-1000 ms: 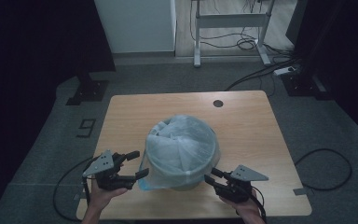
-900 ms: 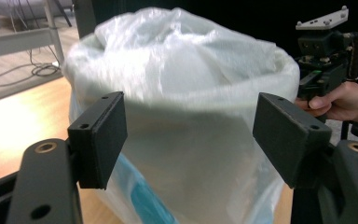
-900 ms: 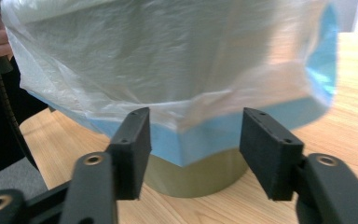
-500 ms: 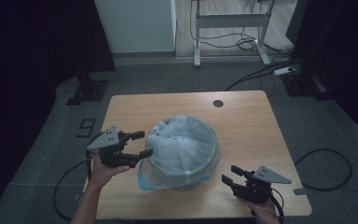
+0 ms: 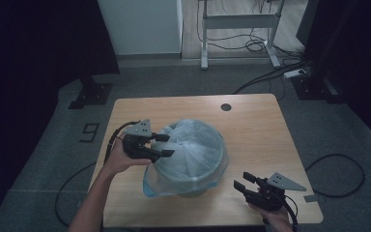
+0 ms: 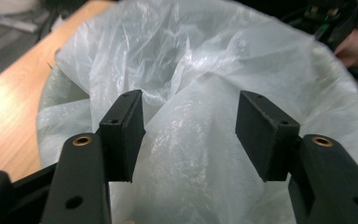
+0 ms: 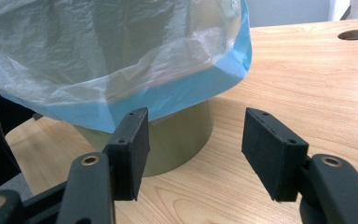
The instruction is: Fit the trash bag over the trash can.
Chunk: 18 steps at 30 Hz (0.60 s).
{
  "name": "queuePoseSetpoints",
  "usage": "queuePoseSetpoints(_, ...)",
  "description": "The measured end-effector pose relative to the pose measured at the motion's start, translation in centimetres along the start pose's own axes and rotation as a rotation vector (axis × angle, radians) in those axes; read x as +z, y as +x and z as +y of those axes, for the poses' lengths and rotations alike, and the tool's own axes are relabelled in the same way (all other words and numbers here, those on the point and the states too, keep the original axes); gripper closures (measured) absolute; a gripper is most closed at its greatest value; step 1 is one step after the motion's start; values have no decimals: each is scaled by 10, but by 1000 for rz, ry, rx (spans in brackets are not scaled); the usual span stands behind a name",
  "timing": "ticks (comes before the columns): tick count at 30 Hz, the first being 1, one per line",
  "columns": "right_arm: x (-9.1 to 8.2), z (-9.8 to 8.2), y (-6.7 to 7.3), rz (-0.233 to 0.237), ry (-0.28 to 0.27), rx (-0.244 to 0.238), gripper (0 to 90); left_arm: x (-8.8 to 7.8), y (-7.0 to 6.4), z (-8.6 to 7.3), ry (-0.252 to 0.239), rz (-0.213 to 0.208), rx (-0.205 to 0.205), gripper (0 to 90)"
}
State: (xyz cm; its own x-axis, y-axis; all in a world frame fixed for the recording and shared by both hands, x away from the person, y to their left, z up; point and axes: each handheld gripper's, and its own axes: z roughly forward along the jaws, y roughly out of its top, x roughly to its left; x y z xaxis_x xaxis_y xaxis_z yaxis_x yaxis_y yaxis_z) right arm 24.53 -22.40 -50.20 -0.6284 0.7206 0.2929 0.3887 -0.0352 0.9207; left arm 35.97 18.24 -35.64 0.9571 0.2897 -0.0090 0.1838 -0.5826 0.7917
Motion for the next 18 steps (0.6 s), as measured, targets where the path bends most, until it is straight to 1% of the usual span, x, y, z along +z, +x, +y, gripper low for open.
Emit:
queuePoseSetpoints(1, 0, 0, 0, -2, 1, 1, 409, 2, 1, 1, 19, -8, 3, 432)
queuePoseSetpoints(3, -1, 0, -1, -6, -1, 2, 412, 6, 2, 4, 55, -12, 9, 439)
queuePoseSetpoints(5, -2, 0, -2, -10, 0, 5, 413, 8, 3, 6, 84, -21, 12, 444)
queuePoseSetpoints(9, -4, -1, -2, -14, -4, 13, 416, 14, 4, 12, 136, -17, 19, 454)
queuePoseSetpoints(11, -4, -1, -2, -14, -4, 15, 417, 17, 3, 15, 166, -18, 29, 459)
queuePoseSetpoints(13, -5, -1, -2, -15, -4, 14, 417, 20, 2, 18, 189, -21, 39, 458)
queuePoseSetpoints(17, -6, -1, -3, -16, -2, 17, 417, 24, 3, 18, 219, -30, 36, 451)
queuePoseSetpoints(18, -6, -1, -3, -17, -3, 18, 417, 24, 3, 17, 216, -31, 34, 448)
